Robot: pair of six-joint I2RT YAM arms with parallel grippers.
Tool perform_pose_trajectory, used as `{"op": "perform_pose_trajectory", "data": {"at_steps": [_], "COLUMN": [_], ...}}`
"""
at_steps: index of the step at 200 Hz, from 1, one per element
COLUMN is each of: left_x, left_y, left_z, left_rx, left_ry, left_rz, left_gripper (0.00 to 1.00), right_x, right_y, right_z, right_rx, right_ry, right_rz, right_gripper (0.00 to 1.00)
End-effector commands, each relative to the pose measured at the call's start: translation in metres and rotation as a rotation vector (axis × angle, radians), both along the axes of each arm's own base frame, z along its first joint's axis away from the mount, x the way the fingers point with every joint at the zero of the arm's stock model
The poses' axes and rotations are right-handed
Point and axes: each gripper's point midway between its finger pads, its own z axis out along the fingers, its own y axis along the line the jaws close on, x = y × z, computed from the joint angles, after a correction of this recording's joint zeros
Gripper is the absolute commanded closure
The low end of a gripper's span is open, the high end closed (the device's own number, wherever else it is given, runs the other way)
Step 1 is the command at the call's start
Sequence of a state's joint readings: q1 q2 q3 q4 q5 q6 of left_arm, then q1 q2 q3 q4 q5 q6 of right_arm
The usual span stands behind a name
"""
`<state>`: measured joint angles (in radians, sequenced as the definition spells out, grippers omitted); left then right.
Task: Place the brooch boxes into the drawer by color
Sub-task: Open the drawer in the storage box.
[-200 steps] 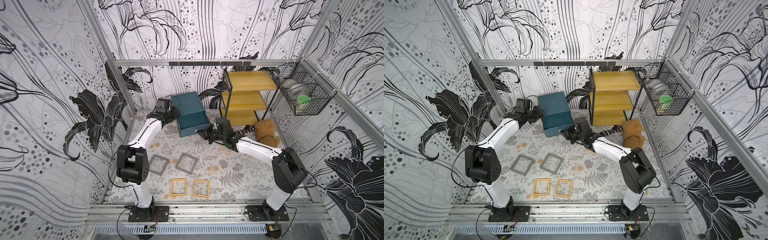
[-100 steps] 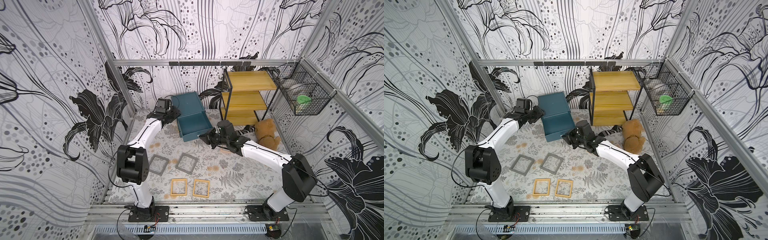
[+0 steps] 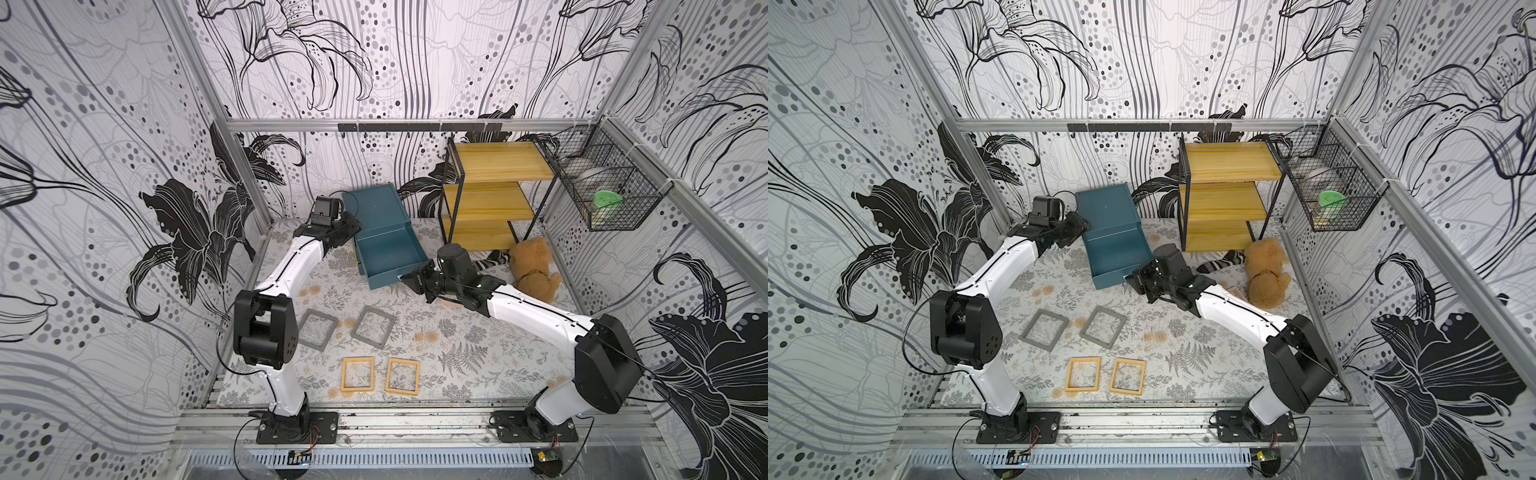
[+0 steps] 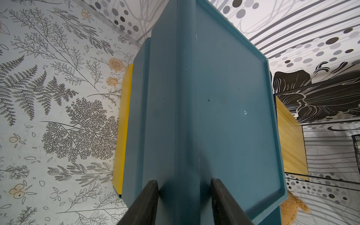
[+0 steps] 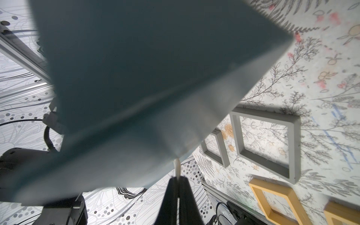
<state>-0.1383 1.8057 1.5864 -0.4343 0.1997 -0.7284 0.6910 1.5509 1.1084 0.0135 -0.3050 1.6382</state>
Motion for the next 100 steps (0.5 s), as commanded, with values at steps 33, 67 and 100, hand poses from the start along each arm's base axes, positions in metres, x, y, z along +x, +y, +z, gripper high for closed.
{"op": "perform_pose_trajectory", "data": {"at_steps": [33, 67, 100], "left_x": [0.0032, 0.0025, 0.0018], "left_y": [-0.0001, 0.0003, 0.0001], "left_z": [0.0008, 0.0032, 0.0039], "left_rx": [0.0, 0.001, 0.0], "left_ry": [-0.011, -0.014, -0.014], "left_rz": [0.001, 0.002, 0.001], "left_gripper": [0.52, 0.52, 0.52], "right_x": [-0.0058, -0.0062, -0.0056], "right_y": [-0.0045, -0.0047, -0.0053], "right_z": [0.0007, -0.0001, 0.0033], "right_rx": [-0.001, -0.004, -0.007], "right_ry": [0.009, 0.008, -0.004], "right_rz": [-0.013, -0.011, -0.011], "right_gripper": [1.0, 0.75, 0.65]}}
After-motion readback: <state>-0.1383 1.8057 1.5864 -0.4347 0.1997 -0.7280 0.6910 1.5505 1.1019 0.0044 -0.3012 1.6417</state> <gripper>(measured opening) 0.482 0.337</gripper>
